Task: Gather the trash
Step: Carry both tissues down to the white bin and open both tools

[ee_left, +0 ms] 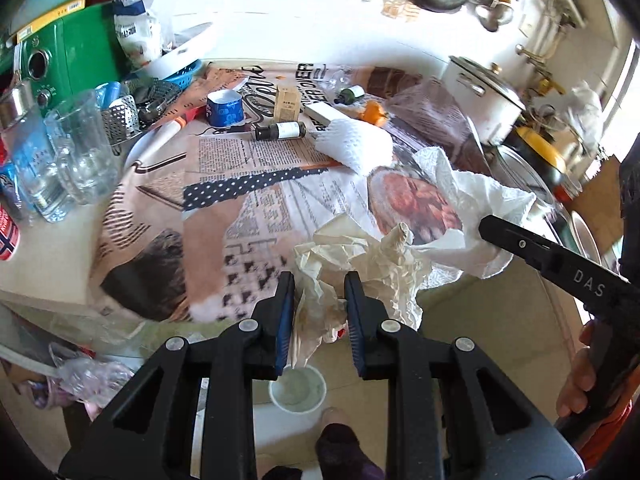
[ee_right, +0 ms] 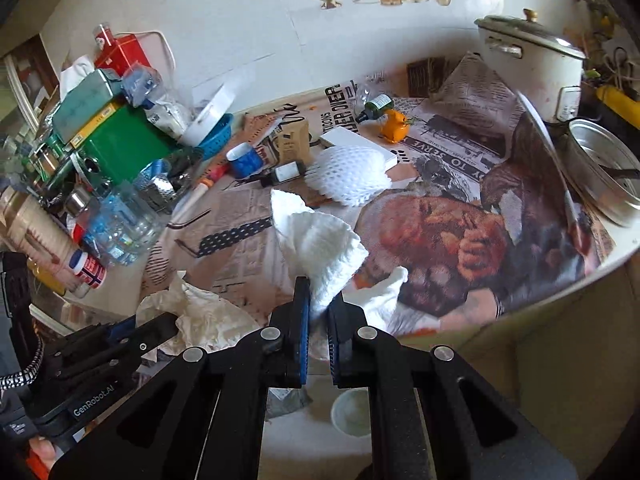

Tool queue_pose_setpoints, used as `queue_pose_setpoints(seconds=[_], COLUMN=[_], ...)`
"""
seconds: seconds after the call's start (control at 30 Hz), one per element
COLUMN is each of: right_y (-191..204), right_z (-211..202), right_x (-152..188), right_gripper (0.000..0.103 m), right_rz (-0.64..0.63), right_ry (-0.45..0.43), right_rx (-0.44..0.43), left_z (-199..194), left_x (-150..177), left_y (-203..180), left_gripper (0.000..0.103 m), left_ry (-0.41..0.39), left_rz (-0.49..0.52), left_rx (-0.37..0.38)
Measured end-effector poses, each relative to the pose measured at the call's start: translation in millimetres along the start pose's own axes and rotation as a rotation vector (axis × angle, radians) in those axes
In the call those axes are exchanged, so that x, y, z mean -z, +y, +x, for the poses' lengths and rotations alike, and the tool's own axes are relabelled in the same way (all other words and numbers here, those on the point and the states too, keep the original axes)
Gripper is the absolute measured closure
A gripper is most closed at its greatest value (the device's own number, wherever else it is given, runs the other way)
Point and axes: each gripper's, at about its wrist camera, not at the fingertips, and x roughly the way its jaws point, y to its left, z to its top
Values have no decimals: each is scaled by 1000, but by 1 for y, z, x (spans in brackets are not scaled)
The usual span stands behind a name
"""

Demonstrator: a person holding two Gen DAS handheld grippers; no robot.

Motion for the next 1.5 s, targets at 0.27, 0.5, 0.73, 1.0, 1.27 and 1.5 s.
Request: queue_pose_setpoints(seconds=[0.27, 0.5, 0.73, 1.0, 1.27, 1.5], right_y=[25, 17, -13, -77, -127, -144], right_z=[-11, 20, 82, 184, 296, 353], right_x=[53, 95, 151, 224, 304, 348], right_gripper=[96, 96, 96, 96, 96, 94], right_rz=[27, 37, 20, 0, 23, 0], right_ry=[56, 175, 304, 415, 494, 514], right_rx=[19, 22, 22, 7, -10, -37], left_z=[-4, 42, 124, 241, 362, 428], left_x=[52, 105, 158, 232, 328, 384], left_y=[9, 17, 24, 40, 64, 75], left_gripper=[79, 79, 79, 79, 78, 75], left_ry=[88, 206, 306, 367, 493, 562], left_rz=[48, -7, -85, -181, -227, -225], left_rx=[17, 16, -42, -109, -175, -176])
